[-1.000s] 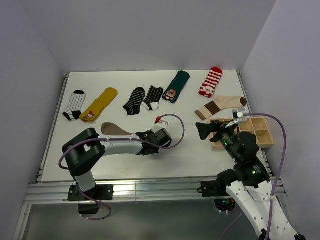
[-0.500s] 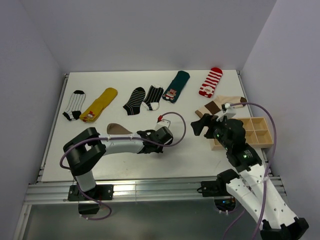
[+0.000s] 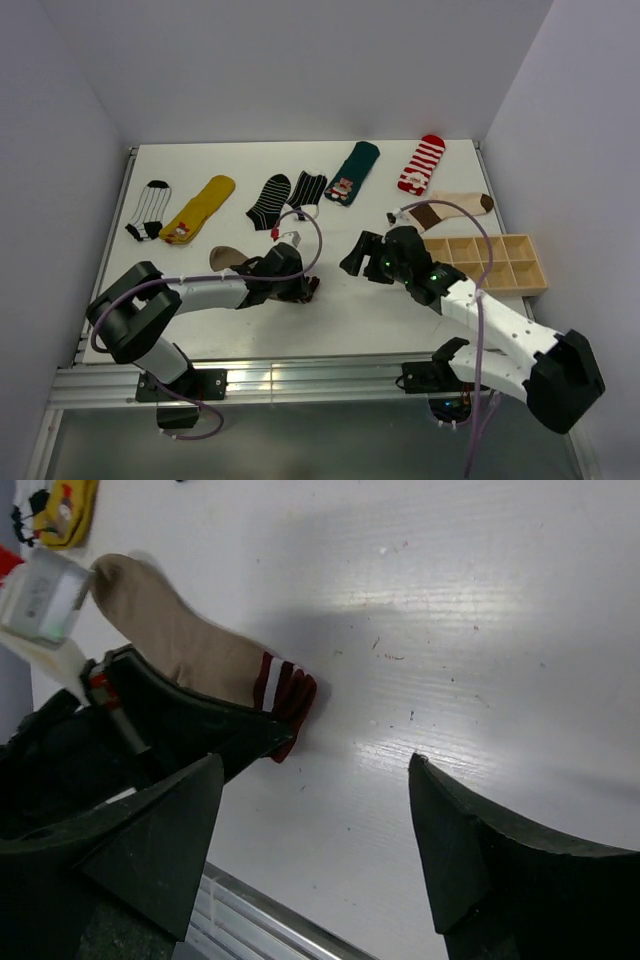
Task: Roll the socks
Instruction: Roll the sock at the center of the board.
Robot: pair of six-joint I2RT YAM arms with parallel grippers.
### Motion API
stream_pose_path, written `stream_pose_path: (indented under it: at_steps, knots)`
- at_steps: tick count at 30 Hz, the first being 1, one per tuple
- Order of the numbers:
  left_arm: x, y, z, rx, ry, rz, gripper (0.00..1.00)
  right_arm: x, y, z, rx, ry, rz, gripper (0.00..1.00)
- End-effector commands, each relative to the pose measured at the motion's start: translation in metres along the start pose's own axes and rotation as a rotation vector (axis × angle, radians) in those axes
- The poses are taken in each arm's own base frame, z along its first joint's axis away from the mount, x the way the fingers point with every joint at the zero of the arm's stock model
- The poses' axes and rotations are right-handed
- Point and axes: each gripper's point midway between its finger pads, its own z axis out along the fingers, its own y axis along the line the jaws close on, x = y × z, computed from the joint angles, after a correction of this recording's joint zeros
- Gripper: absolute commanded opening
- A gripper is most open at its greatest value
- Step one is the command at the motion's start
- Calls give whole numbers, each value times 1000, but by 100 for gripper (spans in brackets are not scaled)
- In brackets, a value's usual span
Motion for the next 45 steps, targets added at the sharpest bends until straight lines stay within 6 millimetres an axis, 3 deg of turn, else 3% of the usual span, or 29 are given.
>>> stream_pose_path:
  at_steps: [1,8,15,31,34,37,38,41,45]
  knots:
    - [-13,-31,-12,193,-43,-116,0,0,12,20,15,-23,95,81]
    - [-10,-30,-9,255,-37,-166,0,9,17,56,115,51,123,76]
    - [-10,-30,-6,260,-42,-155,0,39,20,85,177,180,127,74]
    - [-4,-25,3,250,-27,-131,0,73,12,109,281,334,103,58]
    - [-3,-25,4,249,-27,-126,0,76,9,110,296,347,101,52]
    - [-3,-24,4,247,-28,-119,0,77,7,109,307,353,97,39]
    - [-3,-24,3,248,-29,-114,0,75,8,109,309,351,95,30]
    - [-5,-26,1,258,-44,-96,8,76,6,107,324,358,90,13]
    - [-9,-27,-2,232,-81,-25,39,76,5,106,341,371,82,3]
